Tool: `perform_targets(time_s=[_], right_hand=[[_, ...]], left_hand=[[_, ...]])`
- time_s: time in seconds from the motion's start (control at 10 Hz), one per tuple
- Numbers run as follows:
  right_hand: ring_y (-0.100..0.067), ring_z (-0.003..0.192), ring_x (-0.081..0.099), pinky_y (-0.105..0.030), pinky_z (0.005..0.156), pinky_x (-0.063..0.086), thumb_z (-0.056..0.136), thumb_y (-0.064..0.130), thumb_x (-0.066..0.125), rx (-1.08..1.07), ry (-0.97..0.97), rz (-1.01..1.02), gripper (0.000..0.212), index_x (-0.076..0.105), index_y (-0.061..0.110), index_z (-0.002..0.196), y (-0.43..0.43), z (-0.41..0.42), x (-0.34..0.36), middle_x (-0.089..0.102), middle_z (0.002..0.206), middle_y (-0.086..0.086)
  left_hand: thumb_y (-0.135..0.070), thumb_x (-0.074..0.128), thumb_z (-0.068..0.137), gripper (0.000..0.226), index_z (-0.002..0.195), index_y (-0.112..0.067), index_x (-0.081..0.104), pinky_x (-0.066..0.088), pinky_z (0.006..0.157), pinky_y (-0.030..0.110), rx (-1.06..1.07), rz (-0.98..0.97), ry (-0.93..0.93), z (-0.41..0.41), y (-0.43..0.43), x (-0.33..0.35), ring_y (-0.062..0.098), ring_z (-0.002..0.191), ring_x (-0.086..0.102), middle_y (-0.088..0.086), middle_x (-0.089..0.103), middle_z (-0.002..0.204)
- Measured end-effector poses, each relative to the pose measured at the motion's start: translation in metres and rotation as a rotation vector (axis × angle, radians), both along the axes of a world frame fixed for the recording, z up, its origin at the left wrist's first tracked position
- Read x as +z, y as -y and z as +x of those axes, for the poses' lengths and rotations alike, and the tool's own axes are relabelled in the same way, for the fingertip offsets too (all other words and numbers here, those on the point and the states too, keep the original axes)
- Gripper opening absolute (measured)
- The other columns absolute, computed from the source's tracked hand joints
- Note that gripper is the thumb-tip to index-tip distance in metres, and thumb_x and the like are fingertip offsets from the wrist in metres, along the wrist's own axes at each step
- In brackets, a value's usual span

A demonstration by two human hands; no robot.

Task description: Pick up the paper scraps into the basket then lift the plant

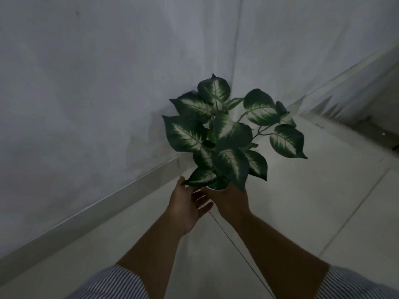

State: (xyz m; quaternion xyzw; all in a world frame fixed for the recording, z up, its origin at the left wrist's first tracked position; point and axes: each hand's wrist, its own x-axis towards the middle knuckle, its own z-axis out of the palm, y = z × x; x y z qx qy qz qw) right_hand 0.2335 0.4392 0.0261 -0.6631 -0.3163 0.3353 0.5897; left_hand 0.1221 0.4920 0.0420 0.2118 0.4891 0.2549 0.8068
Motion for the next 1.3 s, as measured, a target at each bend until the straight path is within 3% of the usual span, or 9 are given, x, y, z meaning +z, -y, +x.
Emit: perform_targets(time_s=[0.1,0.2,0.3,0.5,0.7,0.9,1.0,1.2,1.3], right_hand=[[-0.016,0.081,0.075,-0.041,0.065,0.062,0.066,0.011,0.084,0.031,0.001,-0.076,0.031,0.073,0.025,0.090,-0.008,0.001,-0.018,0.076,0.087,0.002],[-0.033,0.098,0.070,-0.056,0.076,0.060,0.065,0.029,0.085,0.044,0.027,-0.066,0.057,0.063,0.022,0.117,-0.018,0.000,-0.039,0.070,0.111,-0.010],[-0.022,0.103,0.068,-0.050,0.084,0.060,0.062,0.033,0.086,0.025,0.073,-0.098,0.063,0.062,0.021,0.118,-0.020,-0.003,-0.047,0.070,0.113,-0.002],[-0.012,0.106,0.066,-0.036,0.093,0.057,0.071,0.033,0.084,0.077,0.115,-0.153,0.050,0.067,0.023,0.117,-0.035,-0.001,-0.062,0.071,0.116,0.006],[-0.021,0.112,0.064,-0.043,0.097,0.054,0.071,0.035,0.083,0.065,0.182,-0.158,0.056,0.065,0.020,0.122,-0.043,-0.004,-0.061,0.069,0.123,-0.003],[-0.013,0.102,0.062,-0.028,0.090,0.052,0.076,0.022,0.083,0.082,0.148,-0.139,0.040,0.060,0.025,0.108,-0.046,-0.003,-0.062,0.066,0.110,0.003],[-0.015,0.104,0.065,-0.021,0.089,0.050,0.075,0.024,0.084,0.080,0.239,-0.143,0.041,0.067,0.013,0.110,-0.043,-0.002,-0.070,0.070,0.112,-0.001],[-0.015,0.107,0.066,-0.034,0.093,0.056,0.065,0.036,0.084,0.060,0.274,-0.095,0.070,0.059,0.014,0.126,-0.035,-0.008,-0.083,0.068,0.119,-0.005],[0.010,0.091,0.063,-0.003,0.077,0.049,0.060,0.009,0.091,0.041,0.198,-0.023,0.075,0.057,0.003,0.127,-0.028,-0.006,-0.076,0.067,0.114,-0.005]], left_hand=[[-0.057,0.026,0.097,0.065,0.122,-0.011,0.065,0.051,0.094,0.042,0.038,-0.010,0.004,0.004,-0.006,-0.010,0.029,0.103,0.059,0.016,0.063,0.112],[-0.056,0.026,0.098,0.062,0.124,-0.015,0.064,0.051,0.095,0.042,0.059,-0.012,0.005,0.002,-0.012,-0.023,0.029,0.111,0.060,0.015,0.064,0.121],[-0.055,0.029,0.097,0.061,0.126,-0.016,0.064,0.054,0.085,0.040,0.072,-0.013,0.017,-0.001,-0.015,-0.036,0.025,0.099,0.063,0.013,0.066,0.116],[-0.070,0.026,0.089,0.077,0.132,-0.014,0.058,0.052,0.091,0.042,0.104,0.011,0.070,-0.007,-0.025,-0.055,0.029,0.117,0.060,0.015,0.063,0.128],[-0.072,0.025,0.088,0.080,0.135,-0.016,0.055,0.046,0.100,0.045,0.104,0.024,0.103,-0.008,-0.029,-0.057,0.029,0.119,0.058,0.015,0.061,0.131],[-0.073,0.025,0.086,0.079,0.131,-0.017,0.059,0.045,0.104,0.046,0.084,0.032,0.109,-0.006,-0.029,-0.055,0.029,0.119,0.058,0.014,0.063,0.129],[-0.073,0.026,0.086,0.080,0.135,-0.018,0.055,0.038,0.110,0.044,0.100,0.020,0.106,-0.008,-0.027,-0.057,0.026,0.111,0.055,0.013,0.060,0.133],[-0.070,0.022,0.089,0.080,0.149,-0.019,0.036,0.032,0.114,0.046,0.096,0.007,0.079,-0.015,-0.017,-0.055,0.022,0.107,0.057,0.011,0.052,0.140],[-0.070,0.021,0.089,0.080,0.148,-0.018,0.037,0.032,0.113,0.044,0.086,0.010,0.046,-0.019,-0.012,-0.050,0.024,0.119,0.053,0.011,0.046,0.147]])
